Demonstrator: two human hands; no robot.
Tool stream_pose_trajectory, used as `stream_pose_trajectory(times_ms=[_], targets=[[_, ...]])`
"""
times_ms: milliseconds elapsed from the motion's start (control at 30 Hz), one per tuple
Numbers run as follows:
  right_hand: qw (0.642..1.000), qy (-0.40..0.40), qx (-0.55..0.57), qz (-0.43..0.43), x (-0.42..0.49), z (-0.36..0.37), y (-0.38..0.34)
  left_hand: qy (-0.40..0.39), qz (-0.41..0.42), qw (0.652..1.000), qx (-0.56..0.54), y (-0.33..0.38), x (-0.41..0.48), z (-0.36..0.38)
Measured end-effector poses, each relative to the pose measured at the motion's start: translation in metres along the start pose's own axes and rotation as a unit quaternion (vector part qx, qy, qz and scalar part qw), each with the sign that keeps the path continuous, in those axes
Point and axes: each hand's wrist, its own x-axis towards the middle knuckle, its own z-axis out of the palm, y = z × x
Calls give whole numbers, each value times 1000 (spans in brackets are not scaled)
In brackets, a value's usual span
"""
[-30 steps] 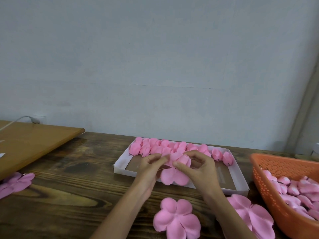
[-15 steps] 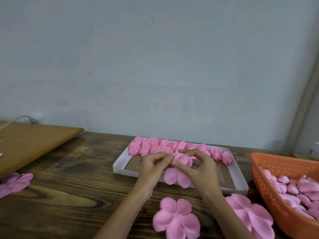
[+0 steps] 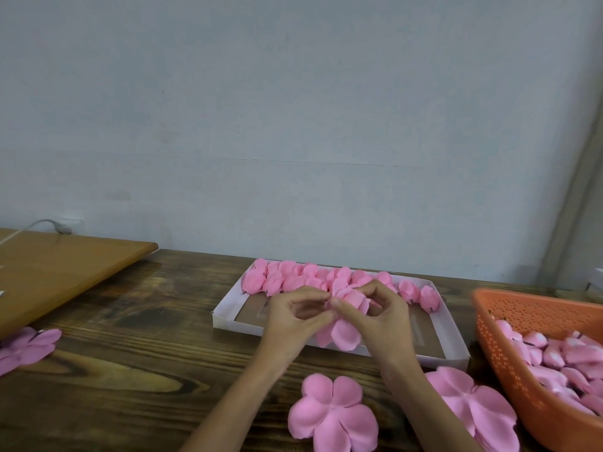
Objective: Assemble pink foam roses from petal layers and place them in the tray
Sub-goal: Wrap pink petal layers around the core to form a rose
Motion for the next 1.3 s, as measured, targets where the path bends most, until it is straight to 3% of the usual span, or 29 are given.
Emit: stream_pose_trajectory(times_ms=[200, 367, 667, 1300], targets=[[1000, 5, -13, -8, 0, 1, 1, -24, -18, 1000, 2, 1, -1, 0], [999, -3, -39, -19, 0, 2, -1, 11, -36, 999, -11, 3, -3, 3], [995, -98, -12, 31, 6, -11, -9, 21, -51, 998, -25, 1, 2, -4], [995, -95, 9, 16, 7, -14, -10, -11, -62, 997, -33, 5, 2, -5]])
